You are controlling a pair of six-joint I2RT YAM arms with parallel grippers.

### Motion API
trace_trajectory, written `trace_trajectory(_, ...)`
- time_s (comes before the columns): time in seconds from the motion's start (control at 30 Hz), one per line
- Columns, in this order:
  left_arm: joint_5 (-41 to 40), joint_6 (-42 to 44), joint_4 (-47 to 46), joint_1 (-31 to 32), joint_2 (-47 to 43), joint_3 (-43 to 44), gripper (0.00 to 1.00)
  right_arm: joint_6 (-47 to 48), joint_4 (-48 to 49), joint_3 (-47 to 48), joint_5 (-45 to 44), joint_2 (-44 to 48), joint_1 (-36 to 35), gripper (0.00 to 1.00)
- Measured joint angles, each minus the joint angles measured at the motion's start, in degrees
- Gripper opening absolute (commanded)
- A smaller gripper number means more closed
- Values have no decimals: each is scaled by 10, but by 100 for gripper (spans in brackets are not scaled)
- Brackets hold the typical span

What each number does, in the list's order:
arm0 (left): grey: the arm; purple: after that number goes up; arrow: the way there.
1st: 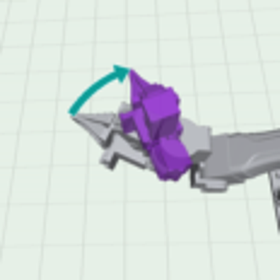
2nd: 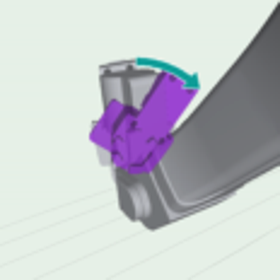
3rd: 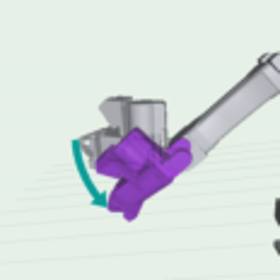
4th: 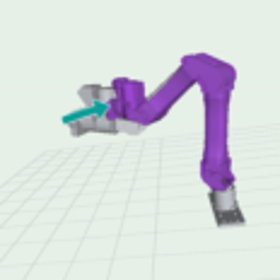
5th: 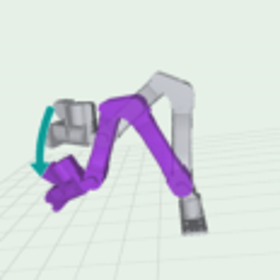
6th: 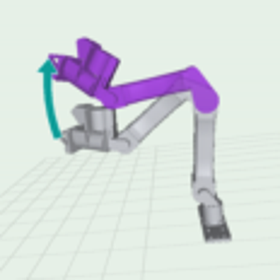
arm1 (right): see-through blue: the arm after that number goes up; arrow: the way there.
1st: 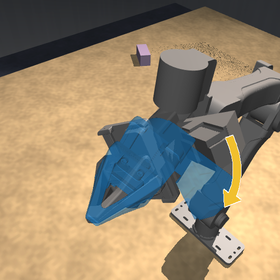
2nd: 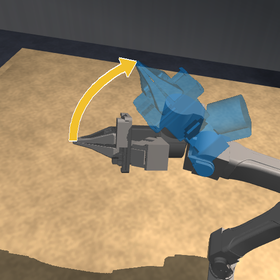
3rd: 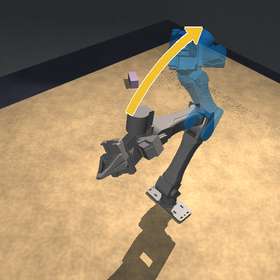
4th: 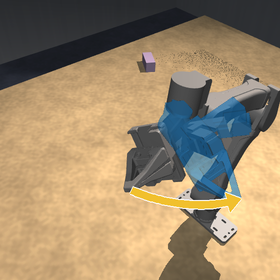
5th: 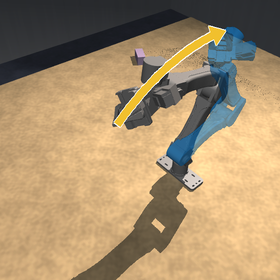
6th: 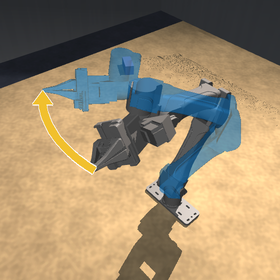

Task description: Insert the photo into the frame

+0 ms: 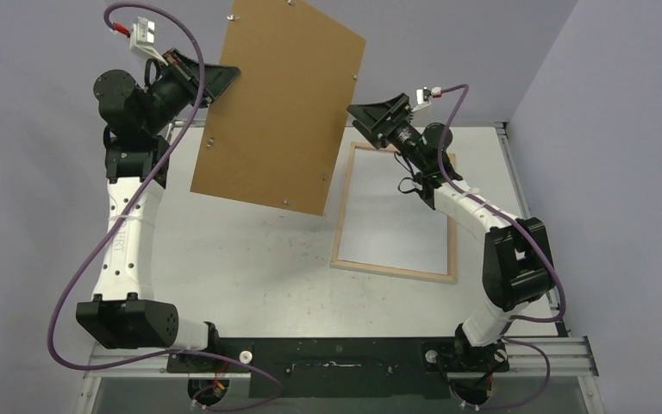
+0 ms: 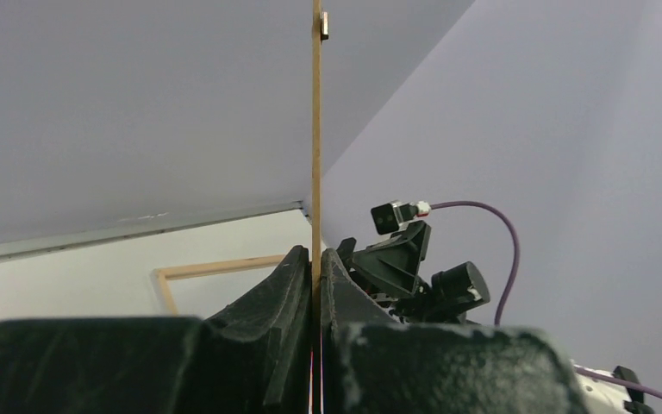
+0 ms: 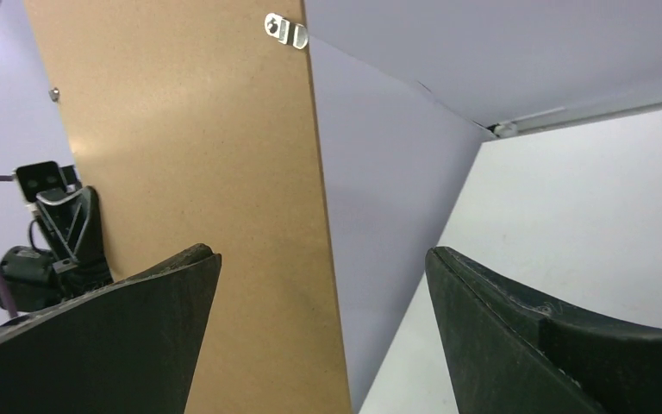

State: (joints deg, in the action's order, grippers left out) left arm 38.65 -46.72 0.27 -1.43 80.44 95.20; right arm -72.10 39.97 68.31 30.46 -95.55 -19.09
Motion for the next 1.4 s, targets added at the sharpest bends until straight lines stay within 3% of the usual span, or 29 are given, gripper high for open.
trace_trajectory(0.2,12,-55,-47,2,4,0,0,-33,36,-2,-42,-2,15,91)
trace_trajectory(0.27,15,-66,-57,2,5,0,0,-33,24,-1,-66,-2,23,77)
trace_trajectory(0.37,21,-81,-76,3,8,0,0,-35,4,11,-99,-2,30,65)
trace_trajectory(0.53,27,-95,-99,6,9,-2,0,-31,-75,67,-135,-2,33,73)
trace_trajectory(0.8,38,-79,-124,28,9,-18,0,63,-302,204,-168,-3,35,74)
trace_trajectory(1.1,47,-51,-129,36,10,-36,0,111,-416,213,-174,-3,33,75)
trace_trajectory(1.4,28,-70,-160,41,10,-52,0,240,-525,274,-159,-3,25,81)
